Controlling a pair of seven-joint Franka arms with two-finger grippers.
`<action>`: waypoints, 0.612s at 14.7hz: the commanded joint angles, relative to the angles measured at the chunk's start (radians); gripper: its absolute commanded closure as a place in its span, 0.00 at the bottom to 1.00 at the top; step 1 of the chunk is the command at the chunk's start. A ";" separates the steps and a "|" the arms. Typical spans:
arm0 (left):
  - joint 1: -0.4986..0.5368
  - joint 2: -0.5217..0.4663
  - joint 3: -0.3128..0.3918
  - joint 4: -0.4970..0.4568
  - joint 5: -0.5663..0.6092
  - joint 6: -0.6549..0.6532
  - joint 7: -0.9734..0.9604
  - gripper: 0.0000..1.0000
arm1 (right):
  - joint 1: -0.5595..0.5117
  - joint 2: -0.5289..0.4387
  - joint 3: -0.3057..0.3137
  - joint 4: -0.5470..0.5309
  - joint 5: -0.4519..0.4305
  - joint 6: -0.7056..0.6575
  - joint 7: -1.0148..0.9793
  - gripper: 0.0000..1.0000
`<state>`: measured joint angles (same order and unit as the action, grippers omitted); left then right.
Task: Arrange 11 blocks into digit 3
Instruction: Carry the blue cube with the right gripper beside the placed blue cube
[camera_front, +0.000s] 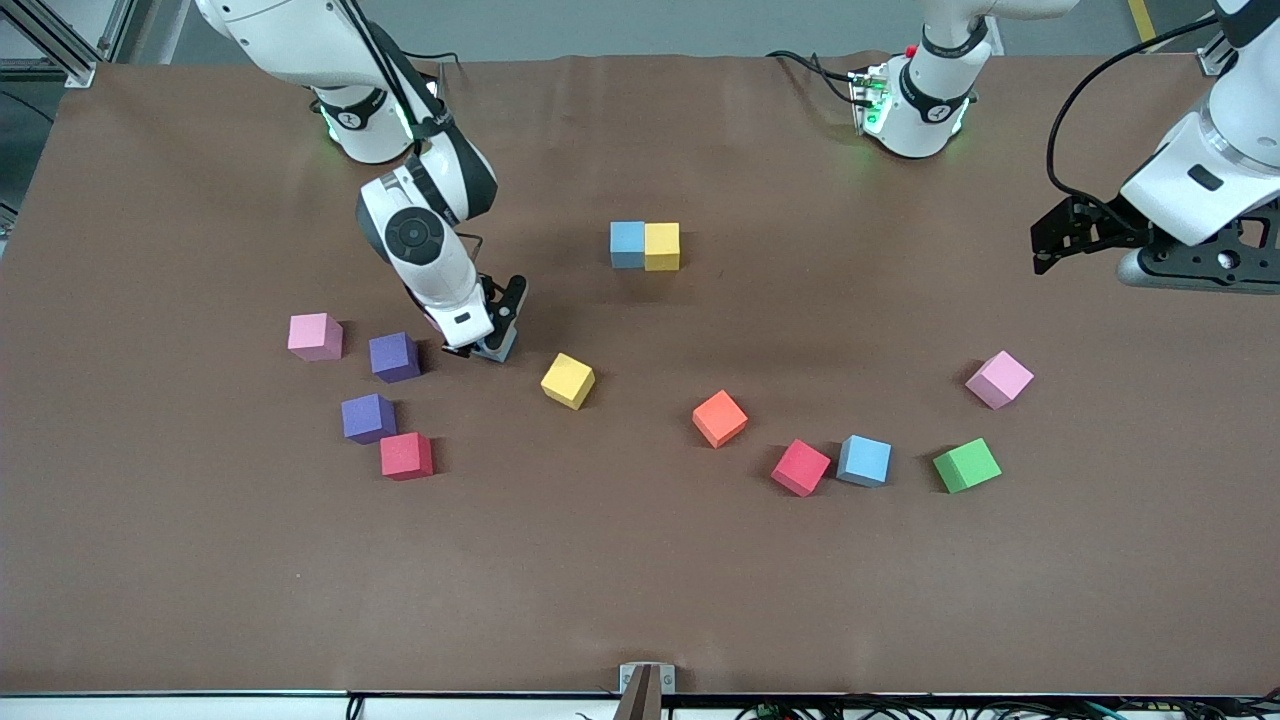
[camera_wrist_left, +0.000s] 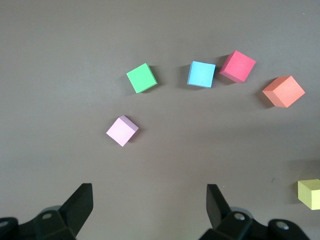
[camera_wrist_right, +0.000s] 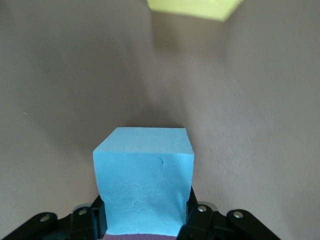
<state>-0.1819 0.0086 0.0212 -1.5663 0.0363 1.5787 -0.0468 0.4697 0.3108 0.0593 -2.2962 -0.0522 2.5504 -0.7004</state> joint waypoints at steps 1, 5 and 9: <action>0.002 0.008 -0.001 0.031 -0.015 -0.026 -0.063 0.00 | 0.087 -0.047 0.007 -0.017 0.000 -0.010 -0.011 0.73; 0.006 -0.005 -0.001 0.017 -0.016 -0.071 -0.082 0.00 | 0.147 -0.045 0.007 -0.020 0.000 -0.012 -0.010 0.73; 0.030 -0.001 0.002 0.022 -0.016 -0.057 -0.091 0.00 | 0.231 -0.111 0.007 -0.025 0.000 -0.163 -0.010 0.73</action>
<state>-0.1771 0.0088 0.0238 -1.5605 0.0362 1.5288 -0.1315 0.6475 0.2765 0.0706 -2.2936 -0.0520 2.4713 -0.7045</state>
